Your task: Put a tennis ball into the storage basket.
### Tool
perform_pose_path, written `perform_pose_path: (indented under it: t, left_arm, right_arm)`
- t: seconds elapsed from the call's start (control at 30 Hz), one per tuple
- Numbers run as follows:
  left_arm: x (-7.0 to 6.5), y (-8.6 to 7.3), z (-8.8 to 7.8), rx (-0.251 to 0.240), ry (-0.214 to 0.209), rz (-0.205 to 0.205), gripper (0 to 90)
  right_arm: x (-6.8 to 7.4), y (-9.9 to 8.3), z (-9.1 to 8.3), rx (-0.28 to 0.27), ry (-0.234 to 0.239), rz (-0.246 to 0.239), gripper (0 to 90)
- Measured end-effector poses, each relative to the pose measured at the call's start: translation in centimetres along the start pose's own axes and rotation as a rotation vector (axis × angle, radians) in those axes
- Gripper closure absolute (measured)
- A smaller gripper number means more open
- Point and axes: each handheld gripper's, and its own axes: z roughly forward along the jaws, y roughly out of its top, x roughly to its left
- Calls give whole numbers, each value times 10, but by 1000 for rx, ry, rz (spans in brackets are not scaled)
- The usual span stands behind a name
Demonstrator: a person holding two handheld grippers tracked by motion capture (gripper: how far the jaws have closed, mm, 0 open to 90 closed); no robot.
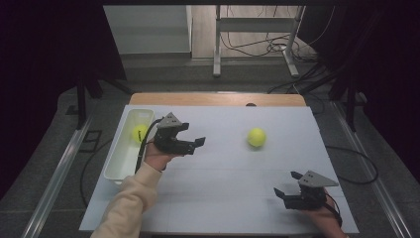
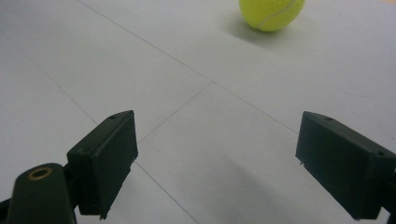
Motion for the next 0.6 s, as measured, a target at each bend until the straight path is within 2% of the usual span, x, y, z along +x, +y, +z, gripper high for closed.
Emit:
perform_pose_path:
  t: [0.6]
  left_arm:
    - [-11,3,17,25,-27,22,155]
  right_arm:
    - [0,0,0,2,-2,2,132]
